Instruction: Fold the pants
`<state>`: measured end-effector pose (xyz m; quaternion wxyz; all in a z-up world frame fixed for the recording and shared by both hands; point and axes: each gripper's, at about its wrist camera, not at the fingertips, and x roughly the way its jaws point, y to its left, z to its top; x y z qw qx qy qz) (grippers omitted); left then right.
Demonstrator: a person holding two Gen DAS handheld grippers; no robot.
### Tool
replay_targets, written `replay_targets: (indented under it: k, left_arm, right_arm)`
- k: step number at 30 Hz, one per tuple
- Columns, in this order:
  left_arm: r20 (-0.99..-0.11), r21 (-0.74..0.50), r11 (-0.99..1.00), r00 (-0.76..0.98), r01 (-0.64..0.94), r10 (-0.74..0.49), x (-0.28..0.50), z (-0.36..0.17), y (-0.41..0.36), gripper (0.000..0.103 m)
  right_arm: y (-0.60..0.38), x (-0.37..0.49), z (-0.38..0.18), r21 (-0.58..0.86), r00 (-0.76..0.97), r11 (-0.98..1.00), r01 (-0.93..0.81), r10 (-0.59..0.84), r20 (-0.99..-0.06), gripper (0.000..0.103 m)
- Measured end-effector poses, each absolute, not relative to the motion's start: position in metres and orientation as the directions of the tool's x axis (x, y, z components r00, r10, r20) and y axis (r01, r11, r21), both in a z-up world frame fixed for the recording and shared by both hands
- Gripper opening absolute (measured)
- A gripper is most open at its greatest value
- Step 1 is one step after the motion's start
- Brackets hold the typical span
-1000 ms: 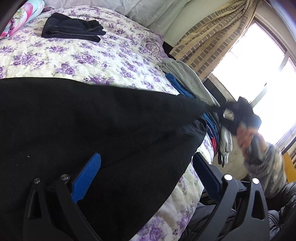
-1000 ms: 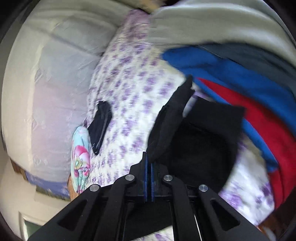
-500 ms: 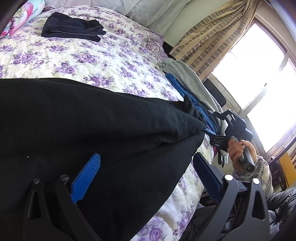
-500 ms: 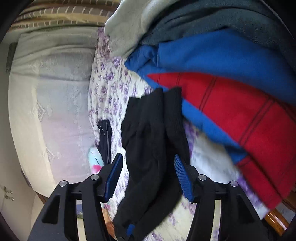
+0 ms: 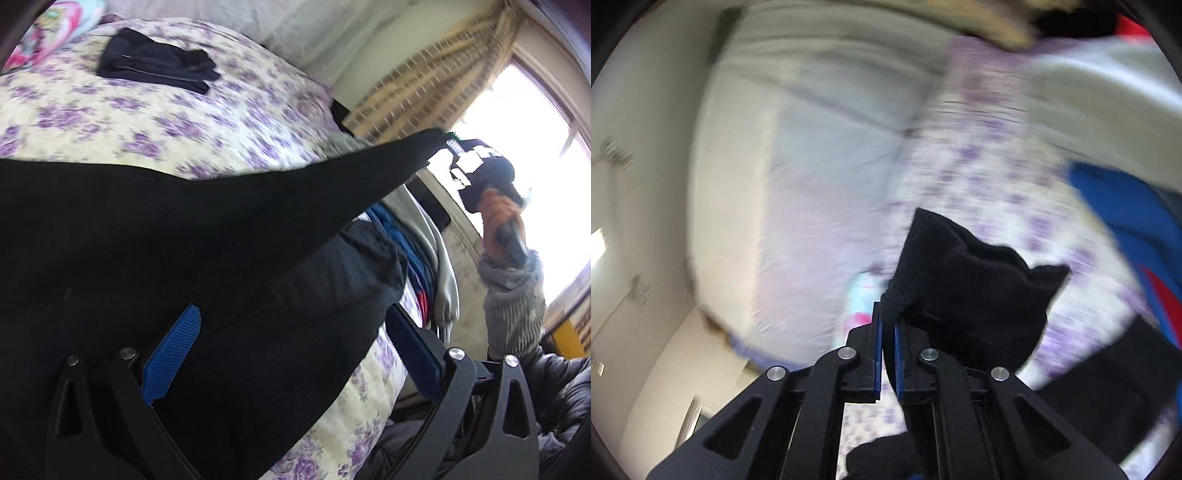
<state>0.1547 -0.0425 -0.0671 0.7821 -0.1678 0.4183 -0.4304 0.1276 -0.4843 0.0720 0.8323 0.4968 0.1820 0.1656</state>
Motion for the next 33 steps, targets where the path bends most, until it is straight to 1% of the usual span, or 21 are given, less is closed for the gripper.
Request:
replay_targets:
  k: [1,3,5,7,9,11,14,17,19,21,23,25,27,28,33]
  left_arm:
    - [-0.504,-0.642,0.581,0.296,0.501,-0.812,0.153,-0.067,-0.036,0.098]
    - [-0.465,-0.698,0.565,0.321,0.441,-0.825,0.145,-0.069,-0.020,0.098]
    - [-0.432,-0.747,0.537,0.328,0.392,-0.840,0.137,-0.074,-0.004,0.098]
    - [-0.437,-0.767,0.541,0.337,0.346,-0.834,0.132,-0.077,0.009,0.098]
    - [-0.446,-0.775,0.556,0.362,0.302,-0.818,0.128,-0.074,0.026,0.098]
    - [-0.438,-0.789,0.560,0.411,0.250,-0.800,0.127,-0.067,0.046,0.098]
    - [-0.436,-0.826,0.545,0.445,0.148,-0.782,0.129,-0.067,0.077,0.098]
    - [-0.382,-0.888,0.456,0.461,0.055,-0.801,0.130,-0.075,0.102,0.096]
    - [-0.340,-0.918,0.397,0.502,0.006,-0.795,0.127,-0.076,0.117,0.095]
    - [-0.325,-0.929,0.369,0.536,-0.027,-0.779,0.127,-0.074,0.125,0.095]
    - [-0.352,-0.919,0.391,0.544,-0.047,-0.762,0.131,-0.071,0.128,0.095]
    - [-0.409,-0.893,0.445,0.533,-0.066,-0.741,0.132,-0.067,0.125,0.094]
    - [-0.482,-0.850,0.518,0.537,-0.095,-0.692,0.132,-0.062,0.124,0.086]
    - [-0.505,-0.836,0.535,0.553,-0.122,-0.663,0.130,-0.060,0.129,0.085]
    - [-0.483,-0.866,0.434,0.644,-0.249,-0.594,0.129,-0.068,0.156,0.084]
  right_arm:
    - [-0.486,0.119,0.073,0.871,0.885,0.478,-0.109,0.446,-0.135,0.005]
    - [-0.500,0.103,0.050,0.884,0.896,0.465,-0.059,0.414,-0.158,0.005]
    - [-0.528,0.083,0.000,0.919,0.899,0.388,0.067,0.377,-0.224,0.005]
    - [-0.548,0.063,-0.051,0.928,0.888,0.323,0.183,0.350,-0.297,0.005]
    - [-0.554,0.050,-0.084,0.939,0.880,0.258,0.228,0.358,-0.312,0.005]
    - [-0.556,0.044,-0.101,0.949,0.881,0.220,0.225,0.371,-0.294,0.005]
    - [-0.552,0.049,-0.105,0.956,0.885,0.221,0.193,0.382,-0.266,0.005]
    - [-0.546,0.051,-0.103,0.959,0.882,0.230,0.166,0.399,-0.249,0.006]
    - [-0.541,0.052,-0.099,0.957,0.882,0.245,0.152,0.404,-0.244,0.008]
    - [-0.541,0.050,-0.099,0.963,0.886,0.234,0.135,0.406,-0.223,0.008]
    - [-0.541,0.047,-0.106,0.973,0.897,0.196,0.122,0.397,-0.193,0.008]
    - [-0.539,0.047,-0.116,0.980,0.902,0.158,0.120,0.395,-0.174,0.008]
    - [-0.536,0.049,-0.123,0.982,0.901,0.141,0.124,0.398,-0.171,0.008]
    - [-0.535,0.050,-0.125,0.981,0.900,0.144,0.128,0.400,-0.176,0.008]
    - [-0.532,0.051,-0.121,0.975,0.896,0.179,0.133,0.398,-0.196,0.009]
